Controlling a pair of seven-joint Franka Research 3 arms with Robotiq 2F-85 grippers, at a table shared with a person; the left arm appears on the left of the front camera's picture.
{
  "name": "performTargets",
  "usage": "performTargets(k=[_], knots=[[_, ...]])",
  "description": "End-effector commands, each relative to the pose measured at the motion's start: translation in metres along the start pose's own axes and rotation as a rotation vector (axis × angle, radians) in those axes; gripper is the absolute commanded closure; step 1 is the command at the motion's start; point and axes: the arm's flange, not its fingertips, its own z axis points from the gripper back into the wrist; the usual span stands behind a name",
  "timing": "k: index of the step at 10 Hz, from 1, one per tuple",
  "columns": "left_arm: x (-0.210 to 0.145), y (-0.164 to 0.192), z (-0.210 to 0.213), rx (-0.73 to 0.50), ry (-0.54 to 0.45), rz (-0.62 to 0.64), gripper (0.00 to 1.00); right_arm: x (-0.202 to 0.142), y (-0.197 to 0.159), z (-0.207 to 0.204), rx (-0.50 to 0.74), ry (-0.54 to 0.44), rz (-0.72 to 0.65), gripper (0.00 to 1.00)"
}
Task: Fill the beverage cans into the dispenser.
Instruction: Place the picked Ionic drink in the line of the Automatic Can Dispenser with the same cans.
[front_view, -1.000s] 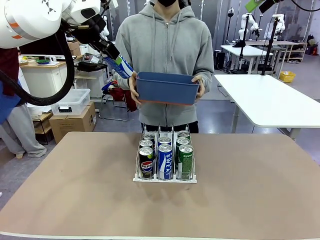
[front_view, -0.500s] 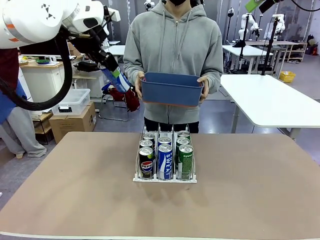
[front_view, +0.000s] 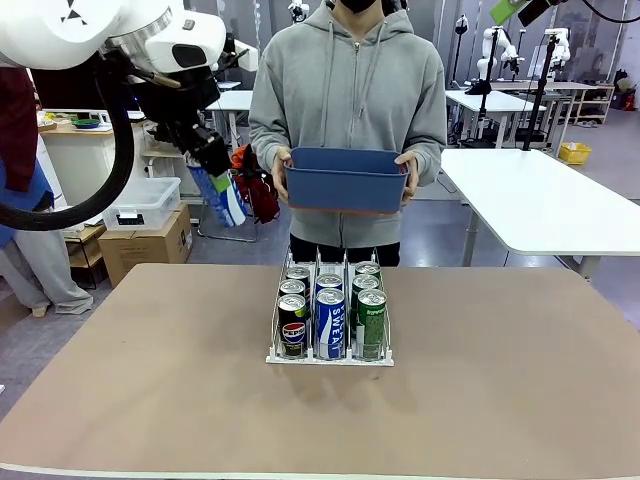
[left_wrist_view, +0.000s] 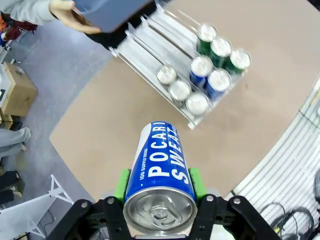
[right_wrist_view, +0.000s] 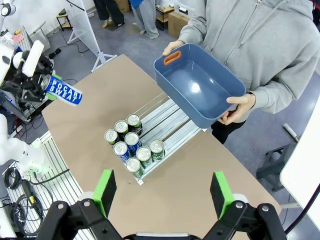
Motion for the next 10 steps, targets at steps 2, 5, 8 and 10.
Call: performTargets(k=[2,5,8,10], knots=[[-0.008,-0.009,0.007,-0.043,-0.001,-0.053,0.43,-0.002,0.0,0.0,0.001,0.001,-0.002,0.0],[-0.003,-0.008,0.0,-0.014,0.02,-0.015,0.43,-0.002,0.0,0.0,0.001,0.001,-0.002,0.0],[0.003,0.003,-0.011,-0.013,0.065,0.054,0.43,-0.002,0.0,0.0,0.001,0.001,-0.002,0.0],[0.011,-0.026,-0.028,-0.037,0.029,0.068,0.43,-0.002,0.0,0.0,0.001,0.001,-0.002,0.0]])
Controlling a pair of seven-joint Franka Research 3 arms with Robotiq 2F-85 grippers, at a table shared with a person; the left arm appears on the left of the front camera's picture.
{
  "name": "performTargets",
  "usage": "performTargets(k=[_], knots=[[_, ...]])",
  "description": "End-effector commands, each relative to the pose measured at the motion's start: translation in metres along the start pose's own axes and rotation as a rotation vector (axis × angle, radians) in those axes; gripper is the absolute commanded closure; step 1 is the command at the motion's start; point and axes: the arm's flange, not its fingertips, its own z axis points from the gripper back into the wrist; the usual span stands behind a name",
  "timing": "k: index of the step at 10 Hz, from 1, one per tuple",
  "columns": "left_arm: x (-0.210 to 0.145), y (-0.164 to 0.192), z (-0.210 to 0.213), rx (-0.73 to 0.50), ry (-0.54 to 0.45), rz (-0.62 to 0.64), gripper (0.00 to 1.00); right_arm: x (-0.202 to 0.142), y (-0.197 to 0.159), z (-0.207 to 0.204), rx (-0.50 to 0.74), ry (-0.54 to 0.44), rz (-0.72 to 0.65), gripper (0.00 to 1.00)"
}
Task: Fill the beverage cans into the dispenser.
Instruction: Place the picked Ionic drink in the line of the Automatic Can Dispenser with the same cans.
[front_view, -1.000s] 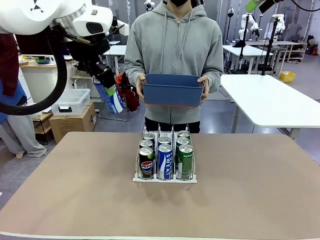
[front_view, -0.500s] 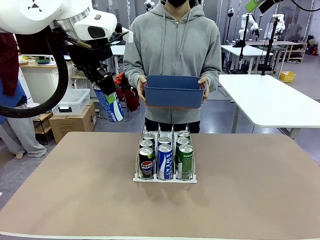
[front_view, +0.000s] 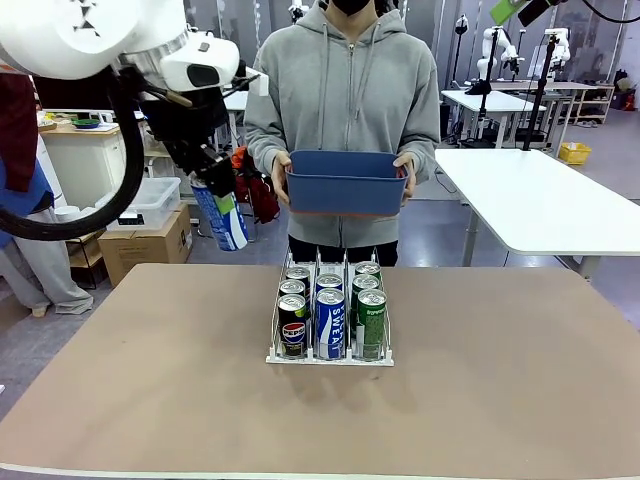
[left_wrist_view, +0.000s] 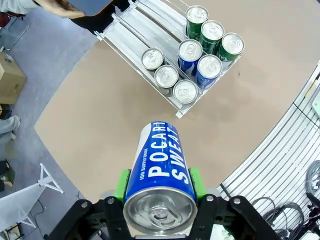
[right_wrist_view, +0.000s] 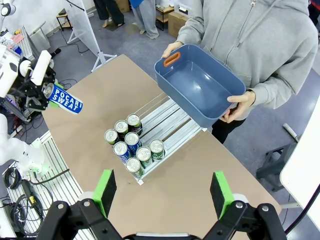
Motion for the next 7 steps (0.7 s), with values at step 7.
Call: performTargets(k=[7], knots=[[0.019,-0.105,-0.053,-0.075,-0.165,-0.202,0.43,-0.002,0.0,0.0,0.001,0.001,-0.002,0.0]])
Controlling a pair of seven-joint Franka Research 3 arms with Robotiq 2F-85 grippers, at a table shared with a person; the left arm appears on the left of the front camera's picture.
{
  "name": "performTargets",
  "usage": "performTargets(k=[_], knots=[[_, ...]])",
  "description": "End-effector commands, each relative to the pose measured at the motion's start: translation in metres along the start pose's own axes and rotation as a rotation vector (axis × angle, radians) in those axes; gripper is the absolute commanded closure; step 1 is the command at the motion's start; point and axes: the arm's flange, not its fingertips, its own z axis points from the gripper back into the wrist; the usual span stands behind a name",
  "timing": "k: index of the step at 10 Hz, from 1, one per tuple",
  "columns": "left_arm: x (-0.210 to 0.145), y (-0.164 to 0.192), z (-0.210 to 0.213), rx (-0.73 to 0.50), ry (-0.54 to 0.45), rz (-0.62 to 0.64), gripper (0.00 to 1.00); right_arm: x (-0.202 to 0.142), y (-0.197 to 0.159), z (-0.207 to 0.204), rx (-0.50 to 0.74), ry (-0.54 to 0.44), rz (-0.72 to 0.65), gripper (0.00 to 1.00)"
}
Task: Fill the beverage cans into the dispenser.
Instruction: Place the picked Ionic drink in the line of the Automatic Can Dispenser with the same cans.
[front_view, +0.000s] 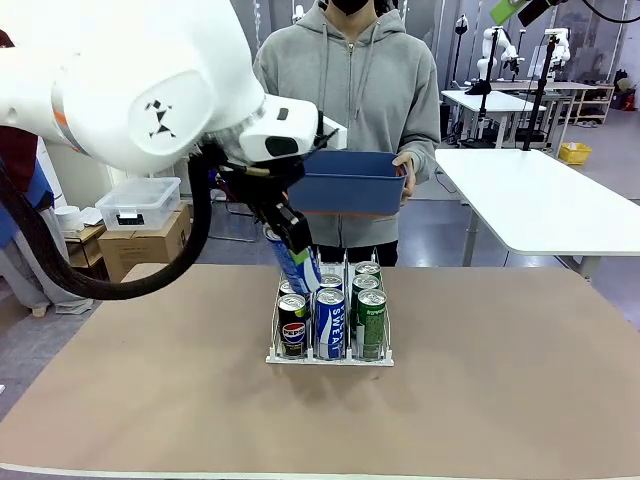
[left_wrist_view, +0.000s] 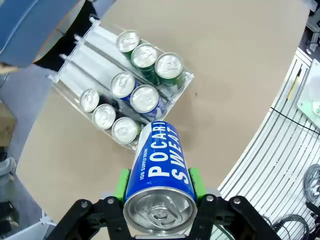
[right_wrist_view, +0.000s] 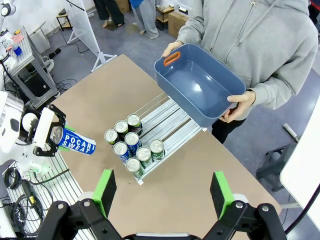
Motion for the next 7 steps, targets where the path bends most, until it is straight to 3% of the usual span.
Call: performTargets(k=[1,7], knots=[[0.0034,-0.0048,-0.0091,-0.031,-0.048,-0.08,0.43,-0.0019,0.0004,0.0002,0.001,0.001,-0.002,0.0],[0.0059,-0.0112,-0.0095,-0.015,-0.014,-0.063,0.43,-0.0019,0.0004,0.0002,0.001,0.001,-0.002,0.0]])
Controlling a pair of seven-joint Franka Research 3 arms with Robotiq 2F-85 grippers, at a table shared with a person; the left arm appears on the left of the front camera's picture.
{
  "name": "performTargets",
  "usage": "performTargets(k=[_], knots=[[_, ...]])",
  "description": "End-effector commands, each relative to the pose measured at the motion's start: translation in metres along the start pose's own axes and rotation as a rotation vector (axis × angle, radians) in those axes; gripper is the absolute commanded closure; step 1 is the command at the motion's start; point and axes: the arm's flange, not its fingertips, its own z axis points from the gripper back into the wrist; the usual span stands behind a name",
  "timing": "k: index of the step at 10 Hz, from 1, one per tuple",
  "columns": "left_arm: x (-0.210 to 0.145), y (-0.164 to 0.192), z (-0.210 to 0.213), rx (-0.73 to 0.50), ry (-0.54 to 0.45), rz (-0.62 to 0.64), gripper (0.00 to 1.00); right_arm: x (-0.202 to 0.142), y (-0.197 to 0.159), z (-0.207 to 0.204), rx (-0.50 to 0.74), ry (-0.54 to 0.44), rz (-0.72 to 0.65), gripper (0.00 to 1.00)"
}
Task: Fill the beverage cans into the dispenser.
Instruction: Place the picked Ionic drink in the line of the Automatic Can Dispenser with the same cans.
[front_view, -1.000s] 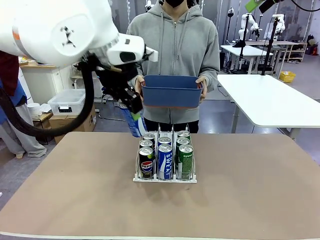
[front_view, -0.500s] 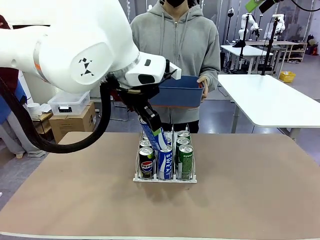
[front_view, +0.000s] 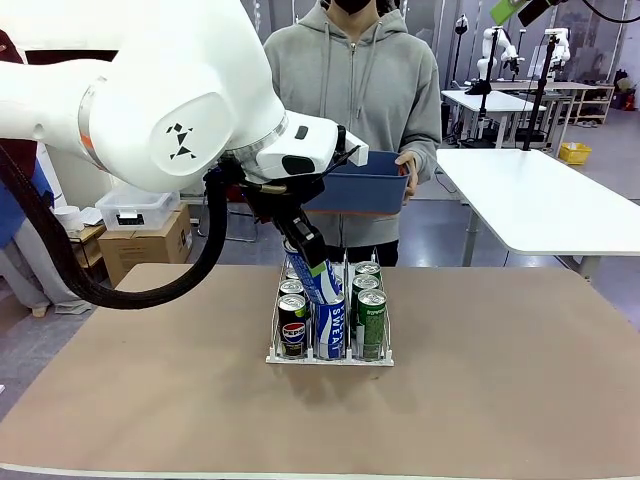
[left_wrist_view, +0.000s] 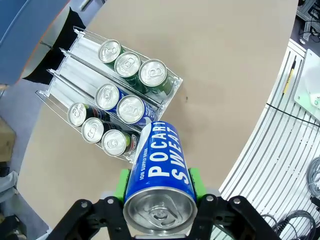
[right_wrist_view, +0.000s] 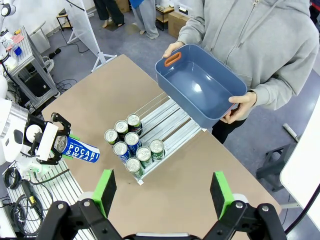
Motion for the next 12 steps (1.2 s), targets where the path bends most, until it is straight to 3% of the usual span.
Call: performTargets(k=[1,4,7,12], knots=[[0.0,0.0,0.0,0.0,0.0,-0.001,0.43,-0.002,0.0,0.0,0.001,0.001,-0.002,0.0],[0.009,-0.006,-0.04,0.01,-0.006,0.117,0.43,-0.002,0.0,0.0,0.001,0.001,-0.002,0.0],[0.008,-0.014,-0.053,0.033,-0.029,0.136,0.43,-0.002,0.0,0.0,0.001,0.001,-0.002,0.0],[0.006,-0.001,-0.092,0.01,0.034,0.189,0.43,-0.002,0.0,0.0,0.001,0.001,-0.002,0.0]])
